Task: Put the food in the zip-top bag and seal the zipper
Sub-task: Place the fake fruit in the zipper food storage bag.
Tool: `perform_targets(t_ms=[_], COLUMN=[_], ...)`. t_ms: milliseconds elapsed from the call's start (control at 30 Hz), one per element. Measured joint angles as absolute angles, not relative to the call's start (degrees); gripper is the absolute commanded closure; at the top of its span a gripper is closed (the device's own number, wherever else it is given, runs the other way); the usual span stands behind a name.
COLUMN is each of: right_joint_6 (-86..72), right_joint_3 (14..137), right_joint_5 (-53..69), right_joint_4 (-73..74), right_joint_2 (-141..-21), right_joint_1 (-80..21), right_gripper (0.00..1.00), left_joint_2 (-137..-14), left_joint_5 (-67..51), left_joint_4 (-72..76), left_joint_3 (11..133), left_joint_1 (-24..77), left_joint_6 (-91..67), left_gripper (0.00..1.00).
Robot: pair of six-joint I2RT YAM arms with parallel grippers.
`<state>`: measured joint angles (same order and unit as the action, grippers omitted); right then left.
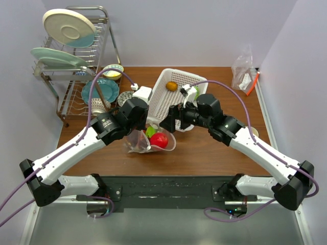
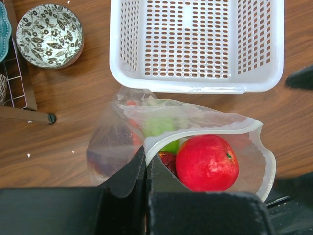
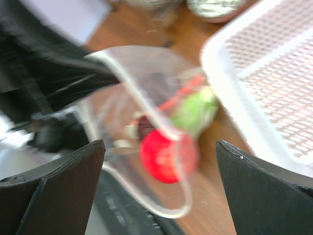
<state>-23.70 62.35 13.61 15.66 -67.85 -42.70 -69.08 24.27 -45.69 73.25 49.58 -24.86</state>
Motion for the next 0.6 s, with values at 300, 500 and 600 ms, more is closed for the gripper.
perform_targets(t_ms=[300, 500, 600], right_joint_6=[-19.4, -18.6, -18.0], right_joint_3=[69.4, 70.4, 72.4], right_joint_5=[-6.3, -16.4, -21.3], right_joint_4=[24.9, 27.1, 28.0], right_joint_2=[-72.4, -75.9, -79.2], right_joint_1=[-41.9, -40.4, -40.0], right_gripper=[0.01, 0.01, 0.01], left_joint_2=[-67.3, -66.5, -66.5], left_joint_5=[24.8, 25.1, 25.1], left_joint_4=[-45.7, -45.5, -45.4], left_joint_3=[71.1, 69.7, 69.2], left_joint_1=[49.6, 49.6, 49.6], left_joint_6=[-24.9, -24.9, -24.9], left_gripper=[1.00, 1.00, 1.00])
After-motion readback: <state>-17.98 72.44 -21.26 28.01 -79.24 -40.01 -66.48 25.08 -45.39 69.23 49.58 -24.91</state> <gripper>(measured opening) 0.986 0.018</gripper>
